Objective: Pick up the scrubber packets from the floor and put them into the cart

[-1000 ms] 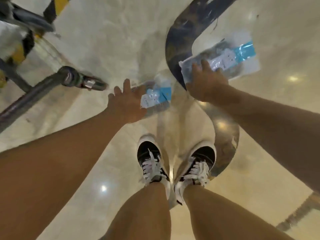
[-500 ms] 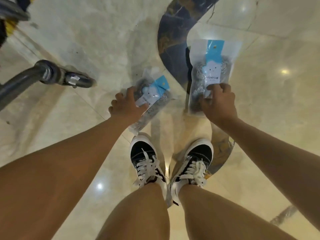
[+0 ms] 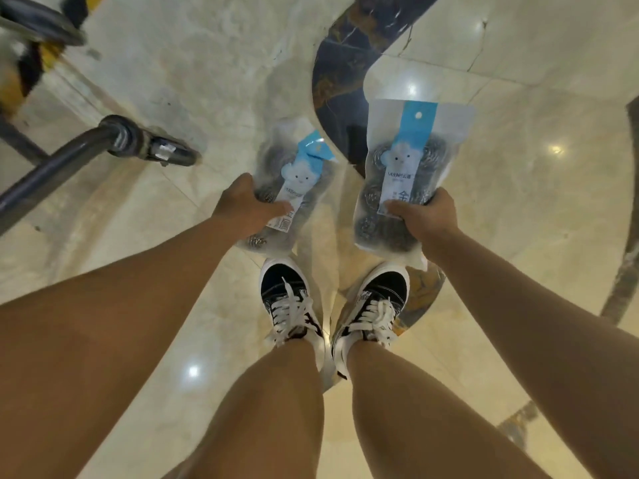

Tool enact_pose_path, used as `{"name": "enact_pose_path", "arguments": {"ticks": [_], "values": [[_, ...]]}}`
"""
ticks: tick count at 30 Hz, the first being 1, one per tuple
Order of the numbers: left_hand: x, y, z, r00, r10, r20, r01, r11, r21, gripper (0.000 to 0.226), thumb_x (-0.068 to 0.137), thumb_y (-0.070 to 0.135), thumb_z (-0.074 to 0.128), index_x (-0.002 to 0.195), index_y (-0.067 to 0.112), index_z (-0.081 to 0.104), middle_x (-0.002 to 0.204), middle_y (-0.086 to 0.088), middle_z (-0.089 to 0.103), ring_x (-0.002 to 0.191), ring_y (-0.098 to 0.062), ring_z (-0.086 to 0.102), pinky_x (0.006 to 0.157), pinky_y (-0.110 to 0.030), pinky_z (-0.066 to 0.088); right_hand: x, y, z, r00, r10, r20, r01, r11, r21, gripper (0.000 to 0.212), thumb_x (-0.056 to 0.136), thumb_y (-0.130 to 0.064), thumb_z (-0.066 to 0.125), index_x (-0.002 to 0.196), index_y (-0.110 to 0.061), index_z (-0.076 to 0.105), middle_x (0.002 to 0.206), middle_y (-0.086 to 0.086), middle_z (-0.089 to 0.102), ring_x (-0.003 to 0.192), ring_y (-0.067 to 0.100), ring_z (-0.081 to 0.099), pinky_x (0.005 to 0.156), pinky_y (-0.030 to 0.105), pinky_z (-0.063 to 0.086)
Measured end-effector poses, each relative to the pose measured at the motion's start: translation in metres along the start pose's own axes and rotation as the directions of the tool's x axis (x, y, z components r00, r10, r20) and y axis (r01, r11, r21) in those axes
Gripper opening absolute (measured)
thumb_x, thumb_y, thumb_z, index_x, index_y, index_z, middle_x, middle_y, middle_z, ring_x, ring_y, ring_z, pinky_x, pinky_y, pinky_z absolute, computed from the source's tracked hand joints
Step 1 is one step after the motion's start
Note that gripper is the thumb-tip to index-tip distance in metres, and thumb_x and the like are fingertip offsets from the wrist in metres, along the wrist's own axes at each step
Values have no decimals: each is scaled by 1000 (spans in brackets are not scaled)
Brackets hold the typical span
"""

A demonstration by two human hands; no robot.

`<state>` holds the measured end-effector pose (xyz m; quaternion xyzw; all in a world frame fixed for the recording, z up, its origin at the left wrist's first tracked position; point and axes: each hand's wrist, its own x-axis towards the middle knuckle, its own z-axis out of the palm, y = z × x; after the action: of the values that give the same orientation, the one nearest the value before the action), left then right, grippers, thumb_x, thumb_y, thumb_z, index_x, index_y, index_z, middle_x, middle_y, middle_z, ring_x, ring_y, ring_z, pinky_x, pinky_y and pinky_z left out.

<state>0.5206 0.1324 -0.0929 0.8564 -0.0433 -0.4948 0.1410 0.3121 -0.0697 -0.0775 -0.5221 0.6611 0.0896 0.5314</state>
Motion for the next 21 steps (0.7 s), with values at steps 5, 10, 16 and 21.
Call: {"name": "enact_pose_path", "arguments": {"ticks": [5,10,16,21], "values": [[-103,16,-44,999,16,45,-3,960,-280,57,78,35,88,117,10,57,109,-7,71,99,-24,72,85,-44,61,-101,-43,-52,990,-33,135,28,999,32,56,74,-13,92,122,-8,63,108,4,75,94,22,75,84,42,63],[-223,54,-116,998,57,40,-37,923,-384,71,64,57,89,112,9,69,105,-7,77,98,-24,76,81,-46,63,-219,-130,-114,955,-157,251,159,987,14,28,85,-10,84,108,-17,69,105,6,79,80,18,79,72,37,65],[-383,122,-201,981,158,-111,-193,834,-517,42,88,31,79,122,10,66,113,-4,76,100,-22,75,80,-32,62,-359,-223,-190,929,-282,241,287,958,13,32,86,-9,80,114,-10,64,105,6,76,83,16,78,62,25,60],[-510,157,-269,952,170,-255,-295,730,-616,31,91,31,76,112,13,62,92,6,67,77,-4,62,51,-8,46,-478,-280,-234,887,-414,207,425,905,-9,42,86,-22,78,116,-14,49,102,2,64,77,7,63,60,24,48]]}}
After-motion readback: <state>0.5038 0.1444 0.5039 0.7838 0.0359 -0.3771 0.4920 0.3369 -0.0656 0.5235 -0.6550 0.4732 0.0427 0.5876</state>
